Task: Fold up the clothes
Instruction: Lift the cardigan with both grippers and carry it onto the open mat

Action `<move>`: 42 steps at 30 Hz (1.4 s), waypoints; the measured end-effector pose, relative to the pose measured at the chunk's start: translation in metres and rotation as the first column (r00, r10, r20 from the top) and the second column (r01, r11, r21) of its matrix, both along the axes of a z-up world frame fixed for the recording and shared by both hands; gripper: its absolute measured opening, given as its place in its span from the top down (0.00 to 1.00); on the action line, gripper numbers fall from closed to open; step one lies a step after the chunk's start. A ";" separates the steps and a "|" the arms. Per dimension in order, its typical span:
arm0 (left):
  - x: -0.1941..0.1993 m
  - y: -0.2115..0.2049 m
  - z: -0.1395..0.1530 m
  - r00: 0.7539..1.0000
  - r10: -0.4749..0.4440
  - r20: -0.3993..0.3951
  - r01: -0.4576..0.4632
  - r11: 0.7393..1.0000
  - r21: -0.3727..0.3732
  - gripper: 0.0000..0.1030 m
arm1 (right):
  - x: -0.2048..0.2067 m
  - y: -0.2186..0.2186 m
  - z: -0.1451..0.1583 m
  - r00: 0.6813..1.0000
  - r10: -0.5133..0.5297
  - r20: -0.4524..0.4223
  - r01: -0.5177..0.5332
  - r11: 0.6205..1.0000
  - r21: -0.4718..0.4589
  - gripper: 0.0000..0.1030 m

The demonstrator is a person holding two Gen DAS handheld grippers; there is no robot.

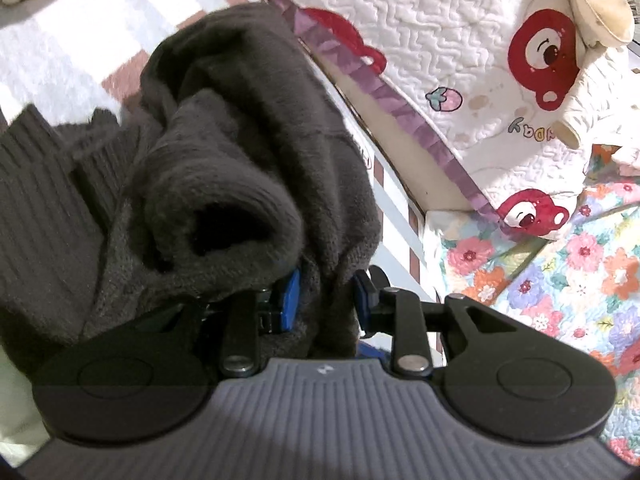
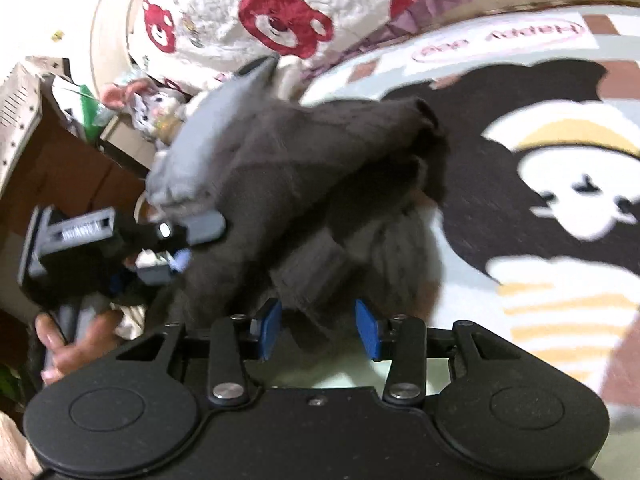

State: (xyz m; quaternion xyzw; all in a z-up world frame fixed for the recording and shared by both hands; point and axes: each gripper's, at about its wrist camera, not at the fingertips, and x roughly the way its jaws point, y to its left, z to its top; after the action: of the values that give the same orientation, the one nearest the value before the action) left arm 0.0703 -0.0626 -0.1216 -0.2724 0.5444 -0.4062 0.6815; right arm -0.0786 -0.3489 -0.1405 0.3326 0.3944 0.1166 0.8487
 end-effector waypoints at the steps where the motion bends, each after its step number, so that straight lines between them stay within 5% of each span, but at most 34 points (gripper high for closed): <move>1: 0.000 0.003 0.001 1.000 0.003 0.008 -0.003 1.000 0.000 0.73 | 0.005 0.002 0.002 1.000 0.001 0.012 -0.001 1.000 0.005 0.52; 11: -0.005 0.020 0.022 0.986 0.046 0.162 -0.042 0.999 -0.029 0.73 | 0.031 0.024 -0.022 0.998 -0.043 0.041 0.043 0.999 -0.001 0.38; 13: -0.007 0.022 0.029 0.976 0.058 0.209 -0.050 0.998 -0.042 0.73 | 0.034 0.026 -0.024 0.997 -0.060 0.052 0.060 0.998 0.012 0.52; 15: -0.009 0.024 0.037 0.964 0.070 0.256 -0.057 0.997 -0.056 0.73 | 0.030 0.024 -0.011 0.991 -0.071 0.116 0.073 0.997 -0.007 0.81; 21: -0.015 0.029 0.058 0.914 0.108 0.391 -0.075 0.992 -0.099 0.71 | 0.016 -0.002 0.045 0.954 -0.170 0.247 0.205 0.971 -0.121 0.86; 26: -0.013 0.051 0.074 0.872 0.203 0.446 -0.152 0.977 -0.148 0.43 | -0.005 -0.060 0.100 0.882 -0.298 0.364 0.407 0.871 -0.273 0.86; 32: 0.003 0.061 0.059 0.868 0.212 0.449 -0.293 0.949 0.118 0.42 | -0.068 -0.121 0.130 0.768 -0.476 0.428 0.618 0.726 -0.302 0.87; 36: 0.007 0.046 0.040 0.905 0.128 0.405 -0.259 0.922 0.289 0.41 | -0.087 -0.135 0.116 0.757 -0.521 0.395 0.653 0.627 -0.425 0.87; 42: -0.002 0.024 0.025 0.930 0.056 0.363 -0.190 0.918 0.347 0.41 | -0.096 -0.151 0.067 0.761 -0.597 0.253 0.636 0.614 -0.467 0.87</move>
State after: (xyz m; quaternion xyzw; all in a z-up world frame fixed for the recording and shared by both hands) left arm 0.0686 -0.0383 -0.0962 -0.0951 0.4654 -0.2912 0.8304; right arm -0.1750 -0.4999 -0.0734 0.1974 0.2411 -0.2830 0.9071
